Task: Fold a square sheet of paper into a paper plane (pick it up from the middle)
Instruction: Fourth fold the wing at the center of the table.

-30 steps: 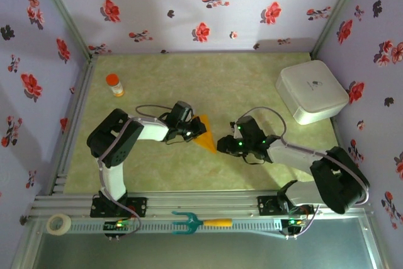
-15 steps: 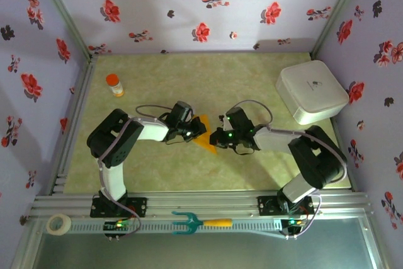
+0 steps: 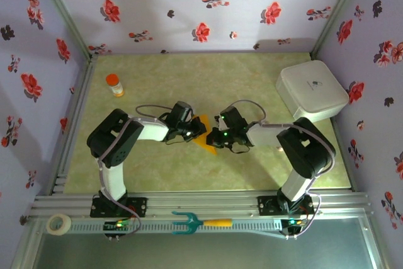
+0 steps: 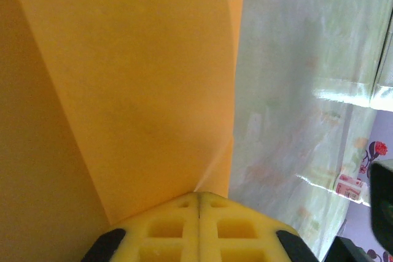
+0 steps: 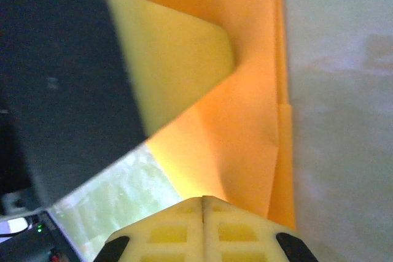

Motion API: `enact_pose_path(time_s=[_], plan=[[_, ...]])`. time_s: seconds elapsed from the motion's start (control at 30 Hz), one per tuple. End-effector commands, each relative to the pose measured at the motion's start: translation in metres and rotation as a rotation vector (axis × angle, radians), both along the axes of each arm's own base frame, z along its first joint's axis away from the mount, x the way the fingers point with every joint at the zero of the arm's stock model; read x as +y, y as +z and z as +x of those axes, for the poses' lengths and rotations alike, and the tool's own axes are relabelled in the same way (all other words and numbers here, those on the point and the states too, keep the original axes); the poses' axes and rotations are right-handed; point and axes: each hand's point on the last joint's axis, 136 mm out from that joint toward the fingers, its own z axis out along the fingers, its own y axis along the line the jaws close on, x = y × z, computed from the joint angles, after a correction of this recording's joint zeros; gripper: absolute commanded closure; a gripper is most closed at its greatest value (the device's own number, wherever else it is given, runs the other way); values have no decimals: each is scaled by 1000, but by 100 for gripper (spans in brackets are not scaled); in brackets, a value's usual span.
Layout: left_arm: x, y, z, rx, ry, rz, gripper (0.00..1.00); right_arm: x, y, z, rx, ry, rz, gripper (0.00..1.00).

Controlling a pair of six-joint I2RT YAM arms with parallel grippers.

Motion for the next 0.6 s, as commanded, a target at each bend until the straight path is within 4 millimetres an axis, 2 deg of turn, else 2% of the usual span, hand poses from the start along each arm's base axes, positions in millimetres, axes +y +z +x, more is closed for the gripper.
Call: enact_pose_path(time_s=[0.0,0.3,0.57], plan=[[13,-24,-11,51,14,78,97,-16,-20,-14,26,-1,-74,97],[14,-25,-12,55,16,83,97,-32,-29,-31,47,-20,-85,95],[18,-29,-13,64,24,89,97,-41,-24,-41,38,-29,-71,93]])
